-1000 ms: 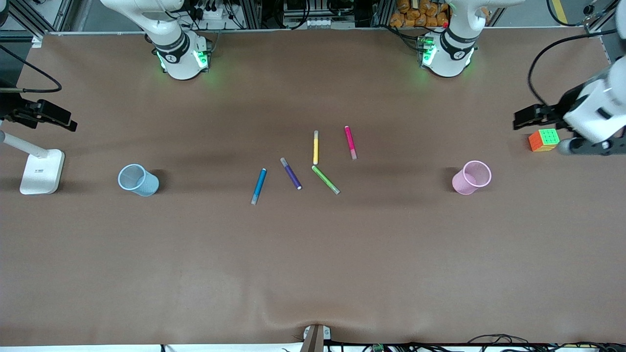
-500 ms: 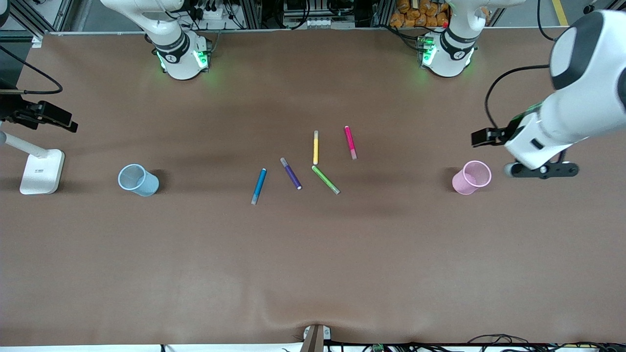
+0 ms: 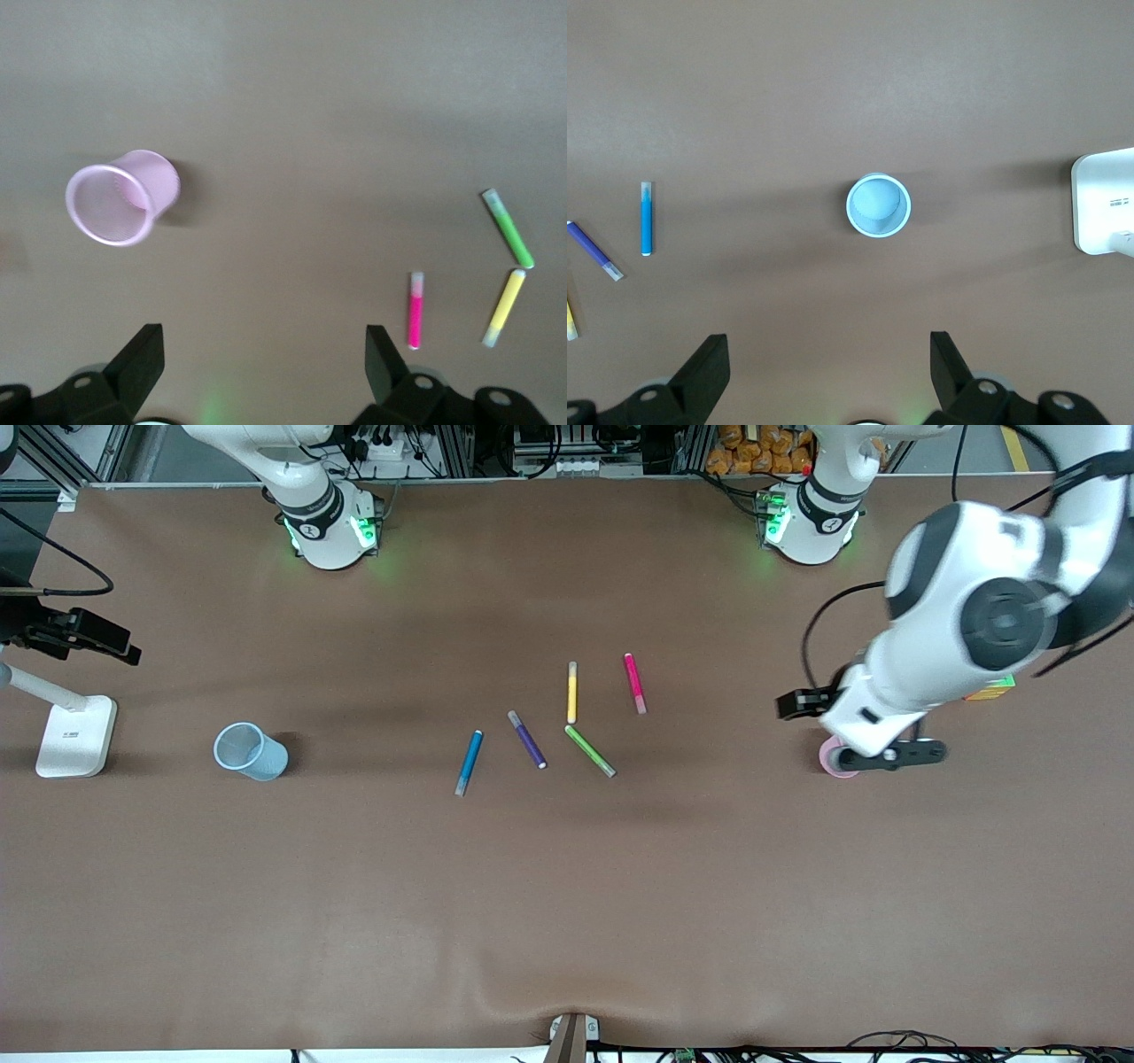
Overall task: Place pink and blue markers in matching cups
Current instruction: 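Lower the left gripper over the pink marker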
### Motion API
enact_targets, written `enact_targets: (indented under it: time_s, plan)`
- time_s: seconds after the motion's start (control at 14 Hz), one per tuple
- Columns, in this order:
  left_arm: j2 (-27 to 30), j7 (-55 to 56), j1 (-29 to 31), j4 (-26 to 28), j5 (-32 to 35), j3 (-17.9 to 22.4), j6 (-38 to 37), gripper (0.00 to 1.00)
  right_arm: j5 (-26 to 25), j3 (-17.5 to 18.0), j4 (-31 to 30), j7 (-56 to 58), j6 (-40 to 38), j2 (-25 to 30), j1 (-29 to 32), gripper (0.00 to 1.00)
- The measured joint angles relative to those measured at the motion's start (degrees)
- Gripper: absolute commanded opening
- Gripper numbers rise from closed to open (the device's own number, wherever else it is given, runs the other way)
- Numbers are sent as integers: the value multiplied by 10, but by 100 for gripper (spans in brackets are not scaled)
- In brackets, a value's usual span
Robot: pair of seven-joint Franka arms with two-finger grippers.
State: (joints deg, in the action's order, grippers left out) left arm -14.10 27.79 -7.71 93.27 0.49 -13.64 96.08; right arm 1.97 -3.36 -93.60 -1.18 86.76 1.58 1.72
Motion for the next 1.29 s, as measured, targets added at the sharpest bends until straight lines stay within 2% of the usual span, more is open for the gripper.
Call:
enact_targets:
  time_s: [0.29, 0.64, 1.0, 1.29]
  plan:
    - [-24, 56, -50, 19, 0, -1, 34, 100, 0, 0, 0, 0, 0, 0, 0, 100]
    - [-48, 134, -87, 86, 0, -9, 147, 100, 0, 0, 0, 0, 0, 0, 0, 100]
    - [-96, 233, -148, 97, 0, -10, 199, 100, 0, 0, 0, 0, 0, 0, 0, 100]
    - [-143, 255, -165, 116, 0, -10, 274, 100, 0, 0, 0, 0, 0, 0, 0, 100]
